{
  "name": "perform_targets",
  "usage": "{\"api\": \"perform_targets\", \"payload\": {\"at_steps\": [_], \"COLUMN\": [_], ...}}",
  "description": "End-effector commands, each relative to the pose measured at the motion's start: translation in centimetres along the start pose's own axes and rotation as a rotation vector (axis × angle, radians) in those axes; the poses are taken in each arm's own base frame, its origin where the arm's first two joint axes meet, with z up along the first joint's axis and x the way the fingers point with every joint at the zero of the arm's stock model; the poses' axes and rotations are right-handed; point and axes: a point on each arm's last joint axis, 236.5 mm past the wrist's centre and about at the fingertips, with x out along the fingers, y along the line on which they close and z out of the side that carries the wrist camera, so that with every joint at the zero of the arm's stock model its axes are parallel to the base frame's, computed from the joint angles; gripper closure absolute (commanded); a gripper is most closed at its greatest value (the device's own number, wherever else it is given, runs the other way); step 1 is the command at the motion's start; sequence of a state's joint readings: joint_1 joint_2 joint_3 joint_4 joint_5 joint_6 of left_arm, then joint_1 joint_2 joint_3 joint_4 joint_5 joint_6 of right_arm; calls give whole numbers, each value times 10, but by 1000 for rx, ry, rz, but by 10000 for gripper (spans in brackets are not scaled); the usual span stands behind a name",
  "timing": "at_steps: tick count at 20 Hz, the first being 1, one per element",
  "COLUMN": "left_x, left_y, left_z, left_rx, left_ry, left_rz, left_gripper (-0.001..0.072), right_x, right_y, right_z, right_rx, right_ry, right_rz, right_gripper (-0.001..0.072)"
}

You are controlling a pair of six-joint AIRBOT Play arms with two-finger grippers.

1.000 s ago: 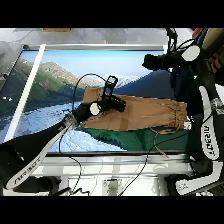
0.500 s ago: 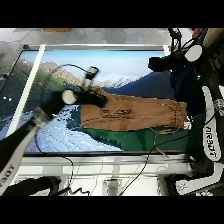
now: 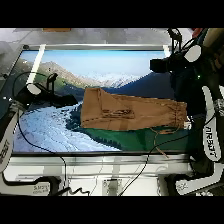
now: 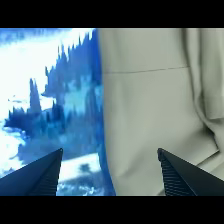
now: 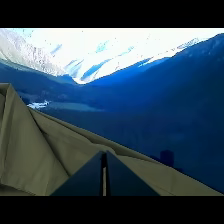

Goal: Fold the clothes and pants, and hang the long-sleeved shirts on hangers.

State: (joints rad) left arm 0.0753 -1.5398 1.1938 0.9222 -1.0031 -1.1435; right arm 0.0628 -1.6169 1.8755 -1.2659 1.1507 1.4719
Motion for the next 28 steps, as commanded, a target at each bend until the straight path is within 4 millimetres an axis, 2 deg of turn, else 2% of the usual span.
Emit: {"api": "perform_targets", "payload": {"at_steps": [1,4,9,10,11,14,15,16,18,20,23,25,28], "left_x": [33,56,68,72,76,89,87,82,57,21,-42,-87,-139], "left_y": [2,-6,-21,-27,-33,-40,-43,-50,-68,-79,-79,-84,-115], "left_z": [-9,-11,-20,-23,-26,-20,-18,-17,-12,-11,-7,4,22], "left_rx": [-58,-82,-24,-8,10,40,49,44,100,219,405,508,599], "left_ry": [36,37,66,79,89,59,58,67,94,147,207,176,44], "left_rz": [-151,-238,-255,-257,-253,-219,-224,-241,-292,-272,-108,-4,39], "left_gripper": [8,10,12,37,130,516,688,694,696,696,696,696,696], "right_x": [0,0,0,0,0,0,0,0,-1,-1,-2,-2,9], "right_y": [-1,1,2,3,3,2,1,1,-1,-4,-4,-3,8], "right_z": [0,0,1,1,1,1,1,-1,-10,-20,-30,-35,-54], "right_rx": [0,2,4,5,6,5,3,3,-4,-30,-63,-59,-36], "right_ry": [1,1,-2,-3,-3,-4,-3,4,42,85,129,148,197], "right_rz": [-2,5,8,12,13,9,6,5,-5,-16,-12,-4,54], "right_gripper": [684,684,684,684,684,684,684,684,684,684,684,685,685]}}
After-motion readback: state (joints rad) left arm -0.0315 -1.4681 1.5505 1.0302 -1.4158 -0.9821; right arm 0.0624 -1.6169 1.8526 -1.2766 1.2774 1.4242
